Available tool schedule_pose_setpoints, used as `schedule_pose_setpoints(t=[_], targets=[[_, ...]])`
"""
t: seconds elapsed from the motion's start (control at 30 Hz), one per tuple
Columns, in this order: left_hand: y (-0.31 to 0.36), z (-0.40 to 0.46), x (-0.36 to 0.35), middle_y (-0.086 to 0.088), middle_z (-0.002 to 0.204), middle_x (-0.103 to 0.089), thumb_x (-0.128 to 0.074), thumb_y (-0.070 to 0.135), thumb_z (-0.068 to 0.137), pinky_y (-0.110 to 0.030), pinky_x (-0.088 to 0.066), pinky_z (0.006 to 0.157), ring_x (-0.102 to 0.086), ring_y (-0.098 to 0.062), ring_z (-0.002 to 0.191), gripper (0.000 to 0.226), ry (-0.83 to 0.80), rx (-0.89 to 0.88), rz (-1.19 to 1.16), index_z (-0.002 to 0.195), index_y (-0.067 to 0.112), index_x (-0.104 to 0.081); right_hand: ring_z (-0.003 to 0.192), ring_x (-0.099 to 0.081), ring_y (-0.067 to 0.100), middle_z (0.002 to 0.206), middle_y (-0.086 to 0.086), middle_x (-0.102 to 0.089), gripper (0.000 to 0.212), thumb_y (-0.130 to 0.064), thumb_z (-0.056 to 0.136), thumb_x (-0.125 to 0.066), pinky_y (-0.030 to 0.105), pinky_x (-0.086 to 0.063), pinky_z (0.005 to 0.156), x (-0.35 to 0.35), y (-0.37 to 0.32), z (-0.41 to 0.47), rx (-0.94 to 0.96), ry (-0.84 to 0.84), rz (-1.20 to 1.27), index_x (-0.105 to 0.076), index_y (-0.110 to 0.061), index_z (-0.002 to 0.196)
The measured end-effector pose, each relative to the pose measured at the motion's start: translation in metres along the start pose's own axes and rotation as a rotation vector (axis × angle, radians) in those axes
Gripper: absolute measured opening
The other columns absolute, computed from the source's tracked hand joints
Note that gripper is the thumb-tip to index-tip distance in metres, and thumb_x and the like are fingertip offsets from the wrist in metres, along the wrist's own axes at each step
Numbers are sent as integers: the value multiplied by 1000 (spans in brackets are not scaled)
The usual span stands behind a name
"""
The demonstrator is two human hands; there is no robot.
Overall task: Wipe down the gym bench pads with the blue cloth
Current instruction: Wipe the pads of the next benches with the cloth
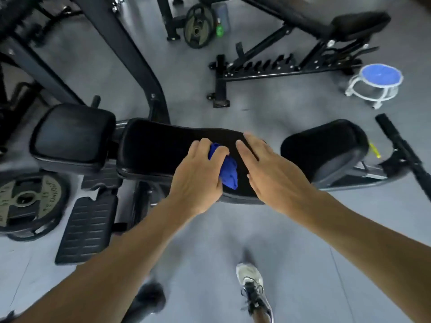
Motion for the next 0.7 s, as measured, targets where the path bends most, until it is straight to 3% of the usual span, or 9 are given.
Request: schedule_pose_setpoints(t=[0.1, 0.23, 0.33, 0.5, 0.63, 0.7], targets=[[87, 5, 15, -9, 108, -50, -69, 29, 72, -31, -49, 62, -49, -25, 95, 51, -9, -111, -11, 118, 12, -56, 151, -25, 27, 166, 16, -10, 88, -19, 91, -69, 33, -51, 102, 40, 45, -69, -66, 23, 4, -14, -9, 159], [194, 11, 19, -7, 102, -48, -53, 51, 72, -29, -46, 64, -47, -23, 89, 55, -40, -205, -32, 111, 12, -56, 152, -20, 28, 167, 13, -6, 76, -15, 96, -59, 41, -46, 108, 77, 124, -159, -234, 40, 59, -16, -11, 159], [278, 19, 18, -7, 99, -48, -56, 58, 76, -36, -49, 65, -47, -25, 87, 55, -45, -307, -10, 106, 12, -56, 153, -15, 29, 168, 7, -6, 66, -8, 99, -45, 43, -29, 119, 105, 191, -229, -394, 55, 151, -19, -14, 159], [436, 39, 15, -8, 100, -50, -47, 65, 77, -41, -48, 67, -52, -29, 88, 56, -95, -365, 120, 102, 16, -56, 145, -36, 26, 165, 11, -20, 77, -13, 90, -65, 33, -53, 91, 156, 307, -349, -481, 123, 100, -26, -14, 156], [564, 58, 15, -10, 98, -52, -45, 53, 78, -39, -43, 69, -53, -31, 85, 48, -104, -397, 126, 99, 13, -58, 140, -43, 35, 160, 18, -30, 73, -14, 84, -72, 46, -55, 95, 195, 404, -430, -525, 115, 118, -39, -8, 150], [616, 76, 19, -12, 100, -54, -47, 50, 78, -37, -41, 69, -54, -32, 83, 43, -96, -393, 110, 97, 12, -58, 142, -41, 36, 161, 19, -28, 73, -17, 86, -72, 47, -53, 99, 219, 446, -460, -515, 117, 81, -38, -8, 151]])
Point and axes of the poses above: each hand's wrist, its own z-axis towards the middle knuckle, its own x-axis out of the back of the hand, y = z × x, the point moved 8 cm from there along z, towards the middle knuckle
